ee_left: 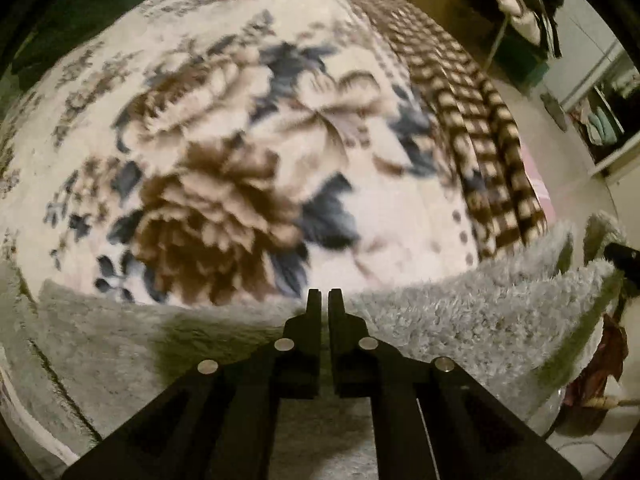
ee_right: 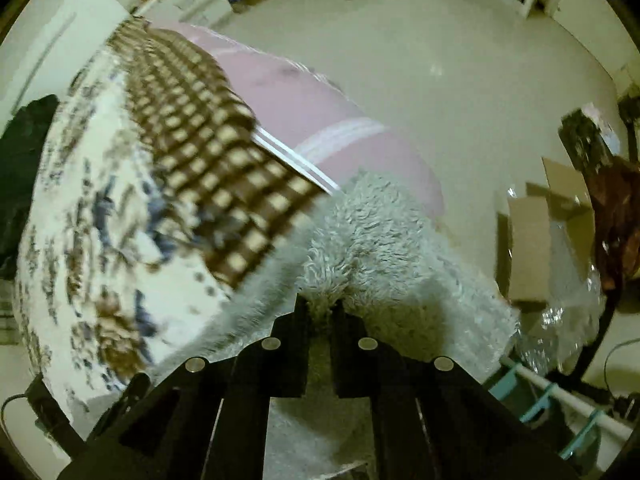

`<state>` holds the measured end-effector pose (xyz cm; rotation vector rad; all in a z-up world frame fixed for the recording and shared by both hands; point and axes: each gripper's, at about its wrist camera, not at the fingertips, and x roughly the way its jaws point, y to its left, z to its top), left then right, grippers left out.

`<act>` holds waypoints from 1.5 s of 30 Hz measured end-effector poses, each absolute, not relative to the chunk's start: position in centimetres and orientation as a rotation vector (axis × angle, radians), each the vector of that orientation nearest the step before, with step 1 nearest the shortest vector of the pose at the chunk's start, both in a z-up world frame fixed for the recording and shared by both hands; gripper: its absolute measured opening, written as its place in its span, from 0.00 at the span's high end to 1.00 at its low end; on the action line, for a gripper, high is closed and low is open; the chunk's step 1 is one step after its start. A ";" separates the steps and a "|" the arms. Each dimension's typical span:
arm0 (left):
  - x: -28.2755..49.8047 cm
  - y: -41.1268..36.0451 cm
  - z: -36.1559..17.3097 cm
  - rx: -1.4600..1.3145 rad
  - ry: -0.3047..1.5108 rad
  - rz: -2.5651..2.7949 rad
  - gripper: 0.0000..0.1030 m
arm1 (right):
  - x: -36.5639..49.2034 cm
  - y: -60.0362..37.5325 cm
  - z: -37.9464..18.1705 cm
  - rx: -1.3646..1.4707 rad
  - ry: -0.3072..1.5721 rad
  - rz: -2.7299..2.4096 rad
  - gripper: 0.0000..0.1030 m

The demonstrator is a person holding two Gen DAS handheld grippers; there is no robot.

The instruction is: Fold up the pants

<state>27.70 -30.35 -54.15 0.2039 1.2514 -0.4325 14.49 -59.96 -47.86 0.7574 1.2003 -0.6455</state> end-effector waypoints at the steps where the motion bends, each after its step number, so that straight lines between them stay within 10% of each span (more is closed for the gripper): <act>1: 28.0 -30.2 -54.0 0.198 1.252 -0.425 0.97 | 15.1 -60.1 -47.7 0.737 1.203 -0.647 0.92; 5: 28.6 -28.9 -54.5 0.127 1.293 -0.390 0.92 | 17.9 -61.6 -51.8 0.733 1.339 -0.636 0.85; 9: 28.8 -26.6 -54.5 0.045 1.353 -0.406 0.10 | 18.4 -59.9 -53.6 0.699 1.389 -0.548 0.32; 25: 35.6 3.9 -52.0 -0.067 1.407 0.146 0.10 | 19.9 -33.1 -55.3 0.430 1.548 -0.422 0.26; 30: 40.4 8.4 -55.0 -0.239 1.431 0.102 0.19 | 20.2 -28.9 -57.5 0.438 1.570 -0.480 0.26; 31: 41.1 8.5 -55.7 -0.267 1.426 0.057 0.31 | 20.2 -28.6 -57.9 0.445 1.575 -0.496 0.26; 33: 41.7 9.1 -56.9 -0.281 1.423 0.026 0.98 | 20.1 -28.1 -58.4 0.450 1.581 -0.521 0.26; 45: 27.7 22.3 -55.6 -0.533 1.380 0.180 0.98 | 22.6 -25.2 -59.3 0.347 1.620 -0.554 0.26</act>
